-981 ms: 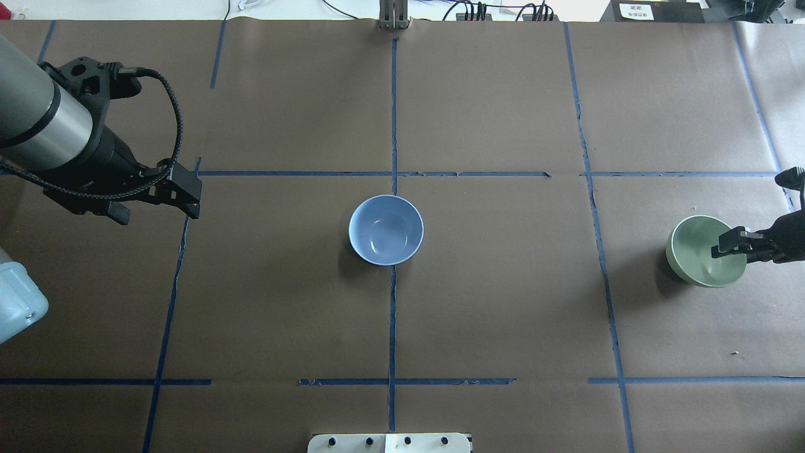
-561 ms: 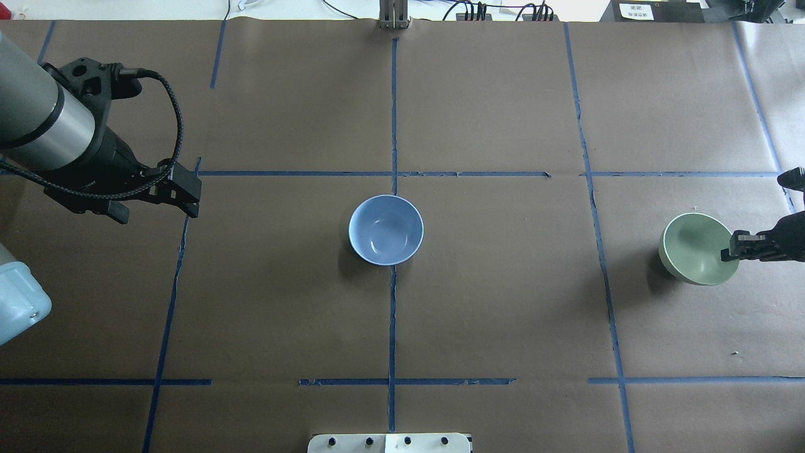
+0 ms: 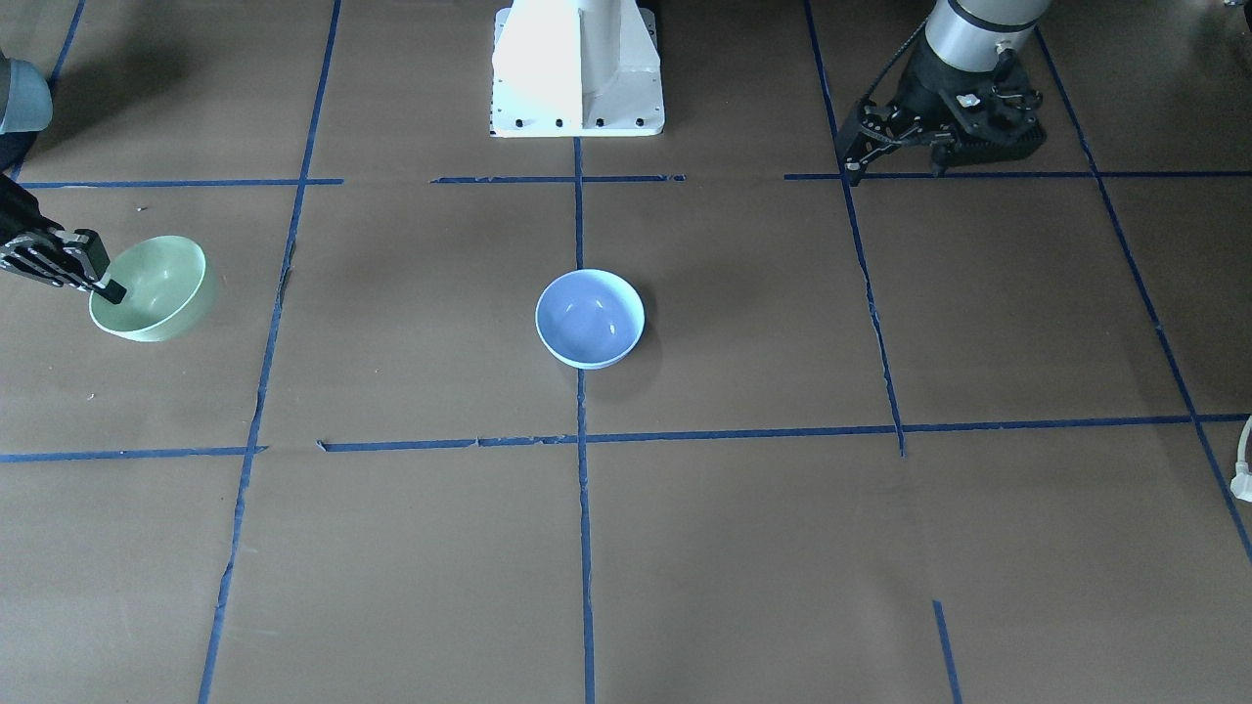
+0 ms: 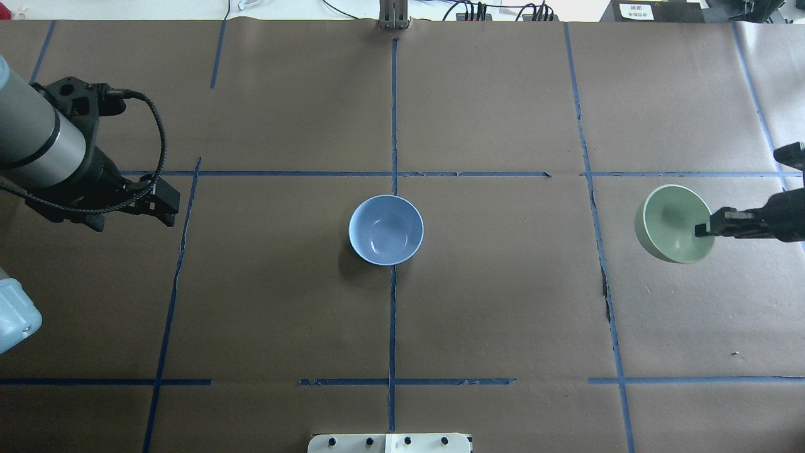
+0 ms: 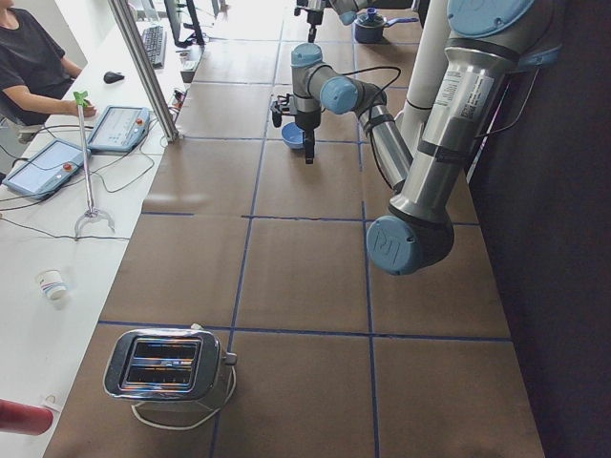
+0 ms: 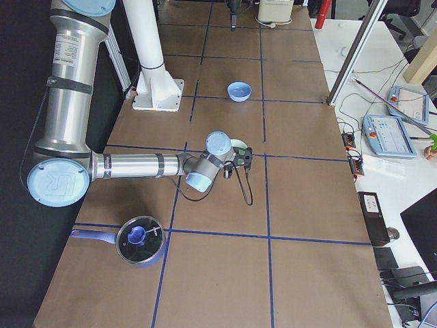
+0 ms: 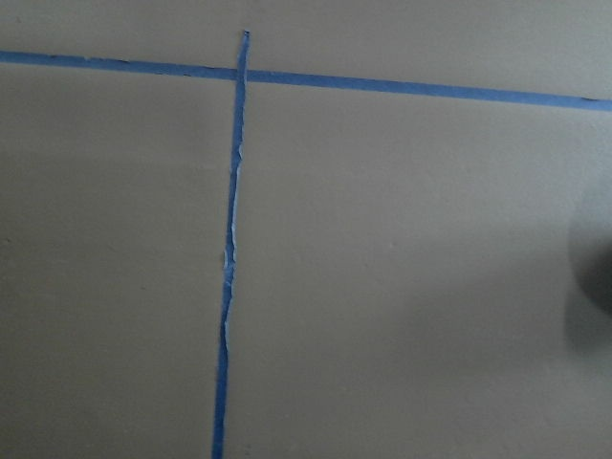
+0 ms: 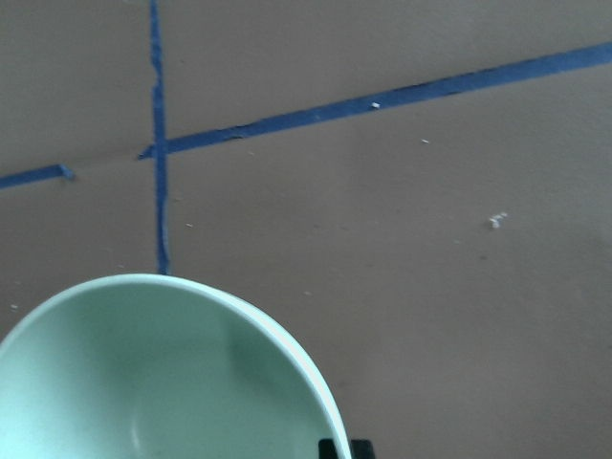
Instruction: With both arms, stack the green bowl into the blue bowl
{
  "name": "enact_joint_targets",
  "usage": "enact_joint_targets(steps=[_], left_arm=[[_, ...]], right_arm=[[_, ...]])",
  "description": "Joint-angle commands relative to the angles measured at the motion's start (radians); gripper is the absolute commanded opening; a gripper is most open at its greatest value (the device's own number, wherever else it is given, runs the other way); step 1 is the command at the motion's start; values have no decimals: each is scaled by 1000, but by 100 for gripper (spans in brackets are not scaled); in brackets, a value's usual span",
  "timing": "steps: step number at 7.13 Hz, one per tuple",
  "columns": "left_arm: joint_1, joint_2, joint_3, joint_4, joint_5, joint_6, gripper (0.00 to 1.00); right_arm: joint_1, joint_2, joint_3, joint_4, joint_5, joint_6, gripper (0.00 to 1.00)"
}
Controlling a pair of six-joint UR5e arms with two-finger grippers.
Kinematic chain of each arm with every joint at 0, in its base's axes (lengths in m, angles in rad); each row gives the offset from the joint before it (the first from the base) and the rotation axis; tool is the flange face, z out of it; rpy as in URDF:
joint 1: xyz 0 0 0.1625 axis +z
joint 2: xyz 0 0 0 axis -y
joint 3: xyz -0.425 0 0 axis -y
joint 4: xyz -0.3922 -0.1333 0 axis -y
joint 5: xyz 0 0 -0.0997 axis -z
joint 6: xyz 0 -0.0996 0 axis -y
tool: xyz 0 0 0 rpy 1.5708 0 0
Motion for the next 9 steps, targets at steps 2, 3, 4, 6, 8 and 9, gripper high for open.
enact_joint_targets(steps=[2,3,4,6,8,9], left_arm=[[-94,84,2,1,8,88,100],[-134,120,5,1,1,187,100],[-182,144,9,1,-1,269,100],[-236,165,37,-1,-2,357,100],[-240,167,46,-1,-2,371,100],[-240,183,46,-7,-4,371,100]], right_arm=[[-81,367,38,-147,-26,231,0],[-173,452,39,-236,-106,231,0],[-285,545,44,-340,-250,231,0],[-461,642,44,-480,-441,232,0],[-513,664,35,-501,-497,231,0],[-516,664,21,-499,-498,231,0]])
